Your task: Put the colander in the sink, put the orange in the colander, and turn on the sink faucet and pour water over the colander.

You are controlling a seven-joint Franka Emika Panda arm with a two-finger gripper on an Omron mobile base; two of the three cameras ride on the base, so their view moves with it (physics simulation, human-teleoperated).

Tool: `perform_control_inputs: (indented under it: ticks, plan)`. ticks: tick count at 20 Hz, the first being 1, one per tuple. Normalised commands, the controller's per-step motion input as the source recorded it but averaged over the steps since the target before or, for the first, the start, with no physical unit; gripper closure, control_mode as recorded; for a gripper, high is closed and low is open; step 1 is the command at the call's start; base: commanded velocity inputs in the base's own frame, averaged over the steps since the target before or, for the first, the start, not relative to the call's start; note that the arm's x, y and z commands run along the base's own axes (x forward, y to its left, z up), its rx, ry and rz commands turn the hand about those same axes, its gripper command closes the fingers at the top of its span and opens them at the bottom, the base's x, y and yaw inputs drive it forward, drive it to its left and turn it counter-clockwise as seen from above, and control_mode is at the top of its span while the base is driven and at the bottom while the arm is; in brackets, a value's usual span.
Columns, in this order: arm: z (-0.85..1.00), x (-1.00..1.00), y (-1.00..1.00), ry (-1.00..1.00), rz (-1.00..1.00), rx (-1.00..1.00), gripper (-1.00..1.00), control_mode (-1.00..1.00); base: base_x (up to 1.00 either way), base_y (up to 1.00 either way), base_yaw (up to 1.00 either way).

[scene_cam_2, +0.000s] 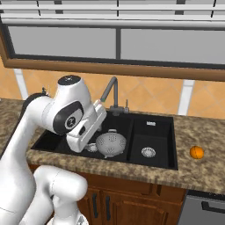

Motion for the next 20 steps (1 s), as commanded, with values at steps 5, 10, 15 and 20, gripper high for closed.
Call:
perform_control_inputs:
  ticks: [5,10,15,20]
  plan:
    - [-0.06,0.13,-1.00,0.01,0.23,-0.07,-1.00,-1.00,0.00,0.00,0.00]
    - [-0.36,0.70,-0.88,0.08,0.40,-0.02,-1.00,-1.00,0.00,0.00,0.00]
    - [-0.39,0.88,-0.81,0.11,0.47,-0.04,-1.00,-1.00,0.00,0.00,0.00]
    - [-0.31,0.38,-0.86,0.11,0.36,-0.07,-1.00,-1.00,0.00,0.00,0.00]
